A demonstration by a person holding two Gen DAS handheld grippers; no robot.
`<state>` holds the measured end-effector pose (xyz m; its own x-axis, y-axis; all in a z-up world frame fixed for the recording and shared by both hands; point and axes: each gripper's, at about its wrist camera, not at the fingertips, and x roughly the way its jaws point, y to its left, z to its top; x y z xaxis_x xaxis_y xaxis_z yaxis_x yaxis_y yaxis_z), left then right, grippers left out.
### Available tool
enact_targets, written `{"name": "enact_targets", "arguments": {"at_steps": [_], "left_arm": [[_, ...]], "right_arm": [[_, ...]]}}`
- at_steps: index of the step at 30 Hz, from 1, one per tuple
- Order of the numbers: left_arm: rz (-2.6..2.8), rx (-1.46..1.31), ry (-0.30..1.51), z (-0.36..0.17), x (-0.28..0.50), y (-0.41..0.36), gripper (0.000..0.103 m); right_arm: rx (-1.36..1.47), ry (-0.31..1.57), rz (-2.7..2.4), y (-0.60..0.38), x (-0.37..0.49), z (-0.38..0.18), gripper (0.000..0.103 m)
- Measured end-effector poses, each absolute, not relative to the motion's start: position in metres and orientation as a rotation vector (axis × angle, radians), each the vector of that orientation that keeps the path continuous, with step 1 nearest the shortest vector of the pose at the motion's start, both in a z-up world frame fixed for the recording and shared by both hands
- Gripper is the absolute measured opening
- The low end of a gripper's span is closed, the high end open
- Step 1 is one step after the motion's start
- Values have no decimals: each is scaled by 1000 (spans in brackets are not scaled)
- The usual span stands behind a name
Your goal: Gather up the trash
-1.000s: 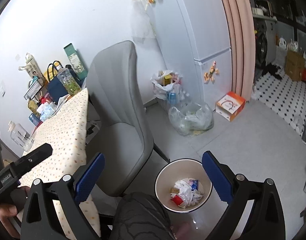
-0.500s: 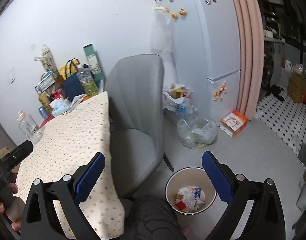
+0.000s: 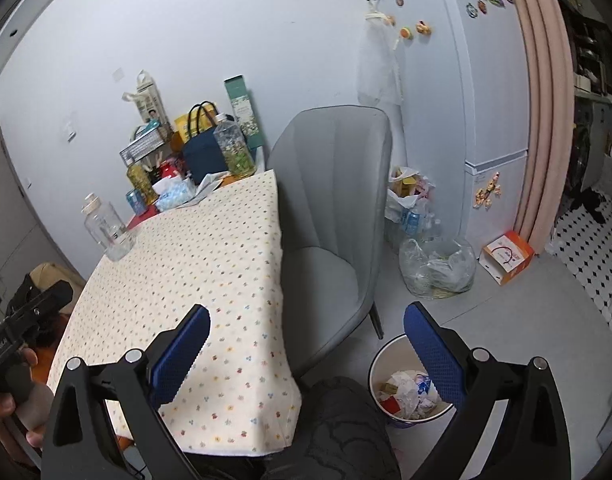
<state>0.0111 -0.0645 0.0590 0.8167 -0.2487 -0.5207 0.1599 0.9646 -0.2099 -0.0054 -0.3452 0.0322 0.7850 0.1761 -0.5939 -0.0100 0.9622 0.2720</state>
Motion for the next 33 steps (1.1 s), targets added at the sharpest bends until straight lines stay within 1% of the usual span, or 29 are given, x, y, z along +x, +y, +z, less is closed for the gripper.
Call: {"name": "enact_targets", "arguments": {"at_steps": [13,33], "left_arm": [[-181,-157,510,84,-23,-42,97],[-186,-172,491,89,-37,-37,97]], "right_arm": [[167,592,161,-321,-35,65,95],[136,572,175,-311,-44,74,95]]}}
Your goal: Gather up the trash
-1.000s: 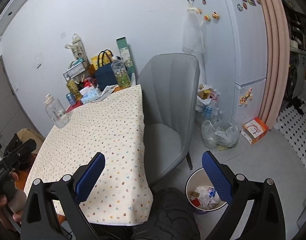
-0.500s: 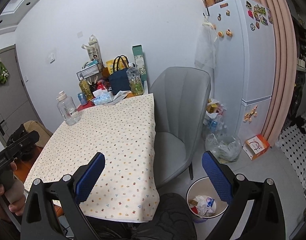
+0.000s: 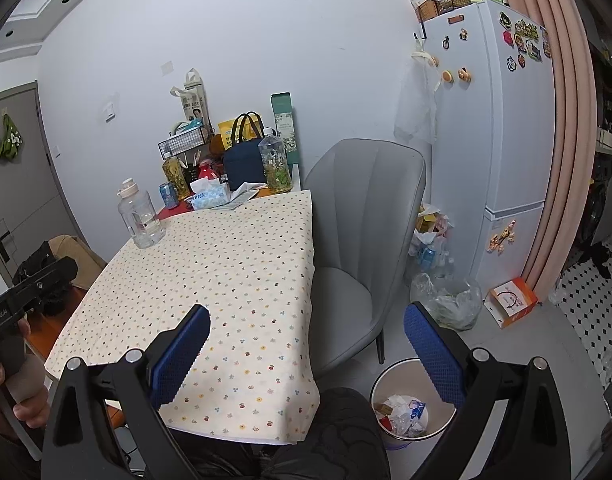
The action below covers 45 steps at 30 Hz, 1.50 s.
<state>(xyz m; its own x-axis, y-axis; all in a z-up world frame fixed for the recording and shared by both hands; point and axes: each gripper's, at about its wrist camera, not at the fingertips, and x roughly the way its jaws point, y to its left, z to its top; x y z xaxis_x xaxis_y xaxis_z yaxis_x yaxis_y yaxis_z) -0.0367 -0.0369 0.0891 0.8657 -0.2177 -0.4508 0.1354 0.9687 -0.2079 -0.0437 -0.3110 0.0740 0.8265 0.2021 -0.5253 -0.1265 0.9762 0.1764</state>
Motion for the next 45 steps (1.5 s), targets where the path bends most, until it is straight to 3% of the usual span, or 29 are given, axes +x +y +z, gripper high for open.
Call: {"name": "enact_targets", "arguments": {"at_steps": [45], "left_arm": [[-171,-181,484,88,-43,-31,97]], "right_arm": [[132,572,172,-312,-43,73,95]]}}
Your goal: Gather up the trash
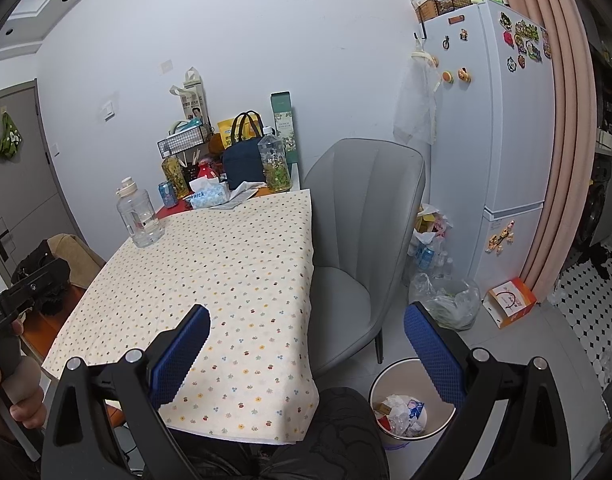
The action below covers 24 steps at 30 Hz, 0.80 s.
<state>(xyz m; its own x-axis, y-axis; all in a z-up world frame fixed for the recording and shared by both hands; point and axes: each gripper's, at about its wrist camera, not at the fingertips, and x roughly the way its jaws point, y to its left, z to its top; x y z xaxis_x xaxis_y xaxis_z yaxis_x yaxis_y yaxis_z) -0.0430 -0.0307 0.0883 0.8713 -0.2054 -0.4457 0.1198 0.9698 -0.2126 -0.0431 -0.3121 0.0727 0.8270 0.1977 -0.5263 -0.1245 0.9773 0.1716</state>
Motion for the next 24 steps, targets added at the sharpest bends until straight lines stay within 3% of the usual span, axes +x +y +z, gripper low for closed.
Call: {"name": "enact_targets", "arguments": {"at_steps": [24], "left_arm": [[-168,-175,491,86,-44,-32,97]], "right_arm": [[130,583,182,-314,-41,68,95]]}}
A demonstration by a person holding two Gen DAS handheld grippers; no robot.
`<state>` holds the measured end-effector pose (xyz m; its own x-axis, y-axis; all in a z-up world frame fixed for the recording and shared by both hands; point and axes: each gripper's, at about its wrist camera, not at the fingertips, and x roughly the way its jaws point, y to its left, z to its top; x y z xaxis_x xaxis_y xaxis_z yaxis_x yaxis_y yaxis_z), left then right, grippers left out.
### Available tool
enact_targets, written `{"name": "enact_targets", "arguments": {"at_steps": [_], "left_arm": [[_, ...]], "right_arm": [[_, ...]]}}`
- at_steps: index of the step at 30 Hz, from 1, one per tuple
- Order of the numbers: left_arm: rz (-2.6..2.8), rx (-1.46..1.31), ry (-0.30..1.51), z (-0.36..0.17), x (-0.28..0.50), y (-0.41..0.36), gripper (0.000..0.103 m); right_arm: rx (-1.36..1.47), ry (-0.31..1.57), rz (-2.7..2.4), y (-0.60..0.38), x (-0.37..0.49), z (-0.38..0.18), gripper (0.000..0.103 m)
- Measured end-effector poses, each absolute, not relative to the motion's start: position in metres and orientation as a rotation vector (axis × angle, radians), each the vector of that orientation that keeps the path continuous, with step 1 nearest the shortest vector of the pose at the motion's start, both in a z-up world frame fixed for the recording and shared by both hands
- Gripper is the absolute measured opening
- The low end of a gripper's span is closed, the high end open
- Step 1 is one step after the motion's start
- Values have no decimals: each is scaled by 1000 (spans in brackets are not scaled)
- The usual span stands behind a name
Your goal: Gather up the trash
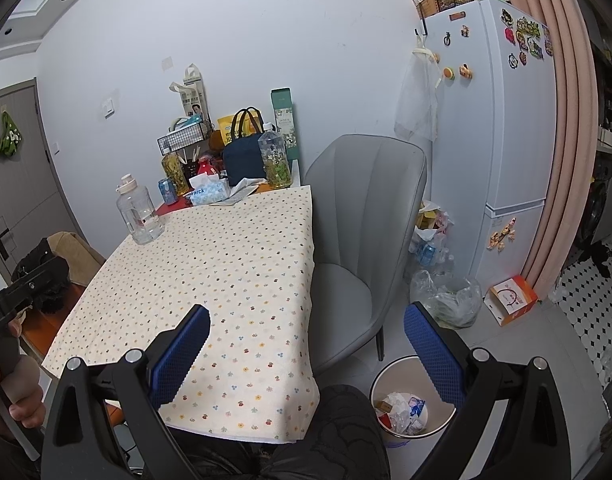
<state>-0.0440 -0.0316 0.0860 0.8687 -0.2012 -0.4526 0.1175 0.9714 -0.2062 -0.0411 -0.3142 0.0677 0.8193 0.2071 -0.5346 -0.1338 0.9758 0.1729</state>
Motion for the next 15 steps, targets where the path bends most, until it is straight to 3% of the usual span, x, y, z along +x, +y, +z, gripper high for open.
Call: {"name": "enact_targets", "arguments": {"at_steps": [15], "left_arm": [[-130,-217,529,63,-27,-16,97]], "right_arm": [[80,641,186,-302,-14,37,95]]}}
